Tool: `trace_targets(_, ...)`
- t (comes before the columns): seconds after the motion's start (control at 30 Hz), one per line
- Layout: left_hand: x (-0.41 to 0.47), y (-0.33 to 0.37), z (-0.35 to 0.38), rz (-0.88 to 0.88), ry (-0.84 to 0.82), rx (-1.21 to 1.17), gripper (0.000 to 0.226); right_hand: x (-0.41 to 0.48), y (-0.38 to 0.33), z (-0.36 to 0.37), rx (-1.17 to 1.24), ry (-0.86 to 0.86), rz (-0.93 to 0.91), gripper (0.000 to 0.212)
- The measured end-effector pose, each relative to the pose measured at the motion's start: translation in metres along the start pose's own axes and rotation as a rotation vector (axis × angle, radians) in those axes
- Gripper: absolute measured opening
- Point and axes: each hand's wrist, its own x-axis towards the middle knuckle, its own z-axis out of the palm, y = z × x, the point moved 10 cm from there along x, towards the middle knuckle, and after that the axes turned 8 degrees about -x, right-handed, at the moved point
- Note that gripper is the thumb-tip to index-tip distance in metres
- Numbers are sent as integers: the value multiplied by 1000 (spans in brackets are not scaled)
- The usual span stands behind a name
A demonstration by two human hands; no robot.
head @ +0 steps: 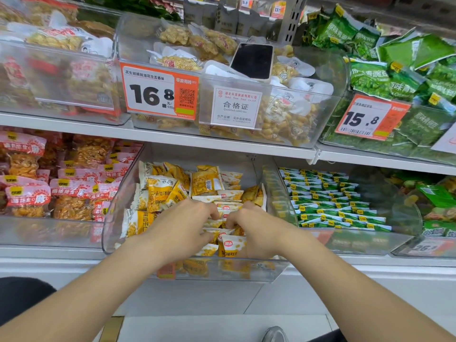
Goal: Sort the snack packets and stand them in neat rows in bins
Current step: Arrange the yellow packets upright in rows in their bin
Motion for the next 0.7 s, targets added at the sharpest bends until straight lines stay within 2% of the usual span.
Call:
trace_targets(0.1,-1,3,0,29,5,19,43,2,0,-8,21,47,29,59)
trace_targets(0.23,-3,4,-1,59,20,11,44,5,16,-21,95,164,173,58)
trace_targets(0.37,-5,14,1,119,11,8,45,7,13,-15,126,149,181,61)
trace_targets(0.47,-7,27,4,214,-35,-14,33,6,19,-17,102,125,199,70)
trace_targets(0.53,-9,32,10,266,-90,27,38,1,32,-21,128,92,225,76)
trace_targets(0.6,-8,30,19,262,-153,118,56,-5,43,-27,153,69,228,66)
trace_targets(0.7,-8,30,24,236,-210,174,72,-8,43,-28,20,58,220,30)
